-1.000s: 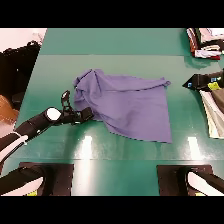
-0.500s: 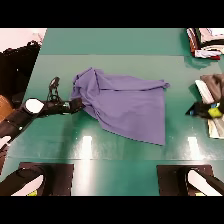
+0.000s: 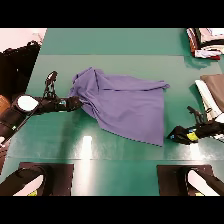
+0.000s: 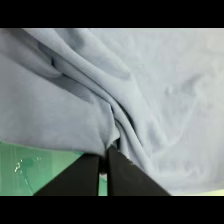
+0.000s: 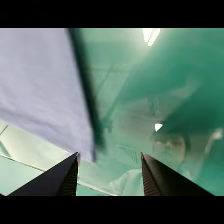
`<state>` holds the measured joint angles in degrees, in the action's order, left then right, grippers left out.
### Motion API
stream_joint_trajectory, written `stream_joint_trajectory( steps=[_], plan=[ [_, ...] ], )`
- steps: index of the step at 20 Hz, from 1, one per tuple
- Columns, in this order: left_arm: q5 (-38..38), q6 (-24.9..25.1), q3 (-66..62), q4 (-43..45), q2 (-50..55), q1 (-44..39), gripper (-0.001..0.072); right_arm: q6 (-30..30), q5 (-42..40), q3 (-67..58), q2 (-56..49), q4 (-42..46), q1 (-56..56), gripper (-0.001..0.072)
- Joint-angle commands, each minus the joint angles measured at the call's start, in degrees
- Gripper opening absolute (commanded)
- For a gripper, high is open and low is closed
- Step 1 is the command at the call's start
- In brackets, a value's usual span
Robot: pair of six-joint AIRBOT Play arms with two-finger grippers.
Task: Fold the shirts.
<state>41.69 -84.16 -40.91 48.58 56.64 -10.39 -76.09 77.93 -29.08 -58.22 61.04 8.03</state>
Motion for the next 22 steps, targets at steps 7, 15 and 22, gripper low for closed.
stream_joint_trajectory(
  steps=[7, 15, 22],
  plan=[
    [1.6, 0.2, -0.1, 0.6, -0.1, 0.1, 0.0029, -5.1, -5.8, 2.0, 0.1, -2.4, -14.2, 0.0433],
    [6.5, 1.7, -0.7, 1.2, -0.8, 0.1, 0.0028, -4.8, -7.2, 1.4, 0.1, -2.5, -20.1, 0.0018],
    [27.5, 1.7, -27.9, 17.7, -7.4, 0.1, 0.0028, -4.9, -6.0, -23.7, 7.7, -2.5, -16.7, 0.0018]
  ],
)
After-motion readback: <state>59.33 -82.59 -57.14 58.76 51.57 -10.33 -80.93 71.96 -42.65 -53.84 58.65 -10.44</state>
